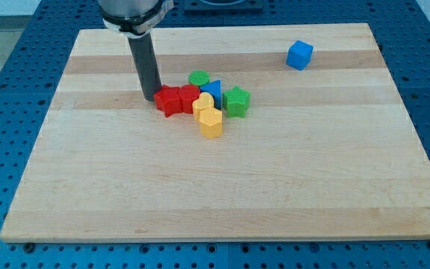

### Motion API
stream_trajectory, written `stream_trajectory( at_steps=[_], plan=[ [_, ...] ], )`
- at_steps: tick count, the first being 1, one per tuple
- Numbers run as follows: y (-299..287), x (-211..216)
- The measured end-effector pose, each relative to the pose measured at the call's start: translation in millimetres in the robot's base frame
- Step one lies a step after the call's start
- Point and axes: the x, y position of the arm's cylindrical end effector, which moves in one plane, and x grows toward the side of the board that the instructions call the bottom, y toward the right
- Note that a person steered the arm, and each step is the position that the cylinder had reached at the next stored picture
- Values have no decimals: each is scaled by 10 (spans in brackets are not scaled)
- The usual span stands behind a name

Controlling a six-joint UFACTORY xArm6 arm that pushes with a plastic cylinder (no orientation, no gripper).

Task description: Move the red star along with the group of blocks right a bit

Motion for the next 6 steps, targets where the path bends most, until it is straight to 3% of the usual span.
stream_trajectory(
  at_steps=[1,6],
  plan=[
    [0,210],
    [231,419]
  ],
)
